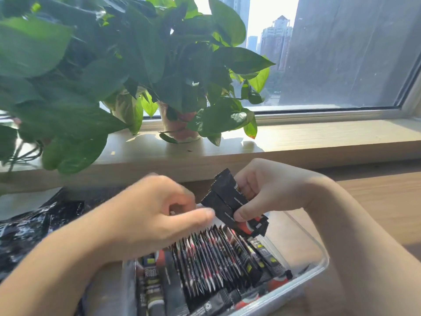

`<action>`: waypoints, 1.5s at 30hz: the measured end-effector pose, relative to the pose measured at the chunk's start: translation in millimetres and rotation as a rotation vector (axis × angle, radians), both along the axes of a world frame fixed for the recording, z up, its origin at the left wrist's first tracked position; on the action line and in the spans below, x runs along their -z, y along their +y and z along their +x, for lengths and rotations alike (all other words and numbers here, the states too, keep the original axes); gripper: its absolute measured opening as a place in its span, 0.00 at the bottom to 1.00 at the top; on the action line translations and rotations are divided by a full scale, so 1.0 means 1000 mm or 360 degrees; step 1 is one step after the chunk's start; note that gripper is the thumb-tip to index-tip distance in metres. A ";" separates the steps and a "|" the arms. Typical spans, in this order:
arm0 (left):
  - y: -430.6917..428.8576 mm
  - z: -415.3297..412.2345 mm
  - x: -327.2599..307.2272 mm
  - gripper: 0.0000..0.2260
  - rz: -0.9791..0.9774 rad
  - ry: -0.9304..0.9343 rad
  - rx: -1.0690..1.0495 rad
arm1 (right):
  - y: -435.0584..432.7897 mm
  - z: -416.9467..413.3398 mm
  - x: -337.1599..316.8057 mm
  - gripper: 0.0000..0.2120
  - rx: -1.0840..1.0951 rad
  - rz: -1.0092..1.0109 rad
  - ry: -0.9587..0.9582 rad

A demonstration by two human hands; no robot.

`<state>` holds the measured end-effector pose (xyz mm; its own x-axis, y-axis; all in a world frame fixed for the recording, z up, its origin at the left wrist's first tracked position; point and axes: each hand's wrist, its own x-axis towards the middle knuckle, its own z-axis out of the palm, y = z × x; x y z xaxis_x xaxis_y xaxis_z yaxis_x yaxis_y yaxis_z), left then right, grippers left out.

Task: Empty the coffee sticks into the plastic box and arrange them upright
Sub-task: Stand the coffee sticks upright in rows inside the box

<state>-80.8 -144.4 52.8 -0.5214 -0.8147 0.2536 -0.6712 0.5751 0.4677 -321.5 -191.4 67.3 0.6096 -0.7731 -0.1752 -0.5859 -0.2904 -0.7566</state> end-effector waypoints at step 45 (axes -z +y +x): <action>-0.003 -0.003 0.028 0.08 0.0023 0.1509 -0.0341 | -0.006 -0.006 0.017 0.25 -0.0045 -0.0089 -0.0506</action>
